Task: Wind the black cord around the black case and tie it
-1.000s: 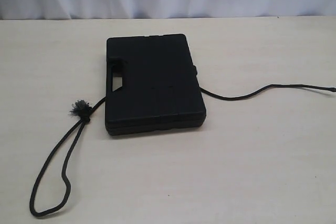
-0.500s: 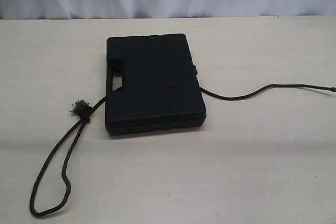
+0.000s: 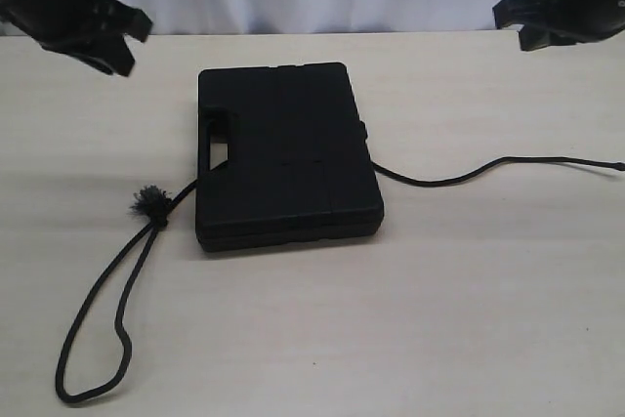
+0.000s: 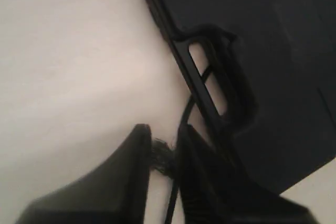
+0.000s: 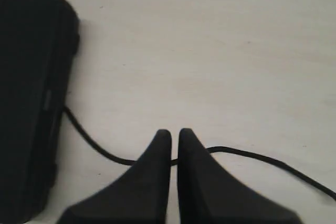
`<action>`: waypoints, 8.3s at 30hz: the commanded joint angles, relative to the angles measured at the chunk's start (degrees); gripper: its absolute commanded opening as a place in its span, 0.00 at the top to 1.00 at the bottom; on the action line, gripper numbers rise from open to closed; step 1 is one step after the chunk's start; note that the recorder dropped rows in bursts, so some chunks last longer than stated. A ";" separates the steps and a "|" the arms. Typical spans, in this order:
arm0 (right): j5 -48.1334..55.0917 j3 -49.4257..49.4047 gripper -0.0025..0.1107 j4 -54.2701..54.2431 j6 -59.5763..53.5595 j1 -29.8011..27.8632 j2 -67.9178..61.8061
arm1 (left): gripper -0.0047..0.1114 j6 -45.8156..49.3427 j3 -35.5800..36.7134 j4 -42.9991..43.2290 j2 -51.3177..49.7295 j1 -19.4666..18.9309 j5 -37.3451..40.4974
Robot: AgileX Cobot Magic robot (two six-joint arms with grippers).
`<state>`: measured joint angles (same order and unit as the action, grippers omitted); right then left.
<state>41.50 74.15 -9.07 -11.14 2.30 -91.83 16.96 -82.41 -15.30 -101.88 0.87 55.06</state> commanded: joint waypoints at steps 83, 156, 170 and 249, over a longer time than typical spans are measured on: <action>-62.02 -41.73 0.19 22.86 0.32 40.29 5.43 | 0.96 -12.25 -8.68 -20.58 -12.50 7.51 -6.08; -111.46 -30.89 0.94 -48.49 -34.26 61.13 -22.85 | 0.53 6.06 -25.64 3.03 -8.00 2.94 11.85; -105.77 -35.86 0.94 -43.60 -31.69 54.46 -17.30 | 0.53 36.27 -8.82 2.98 -8.56 5.13 14.90; -107.35 -35.86 0.94 -43.57 -35.75 53.51 -17.30 | 0.83 81.53 17.68 15.91 -8.56 13.16 -15.15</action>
<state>-63.43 38.20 -53.13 -46.89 56.13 -109.80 101.06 -65.06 1.15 -110.44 13.96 40.09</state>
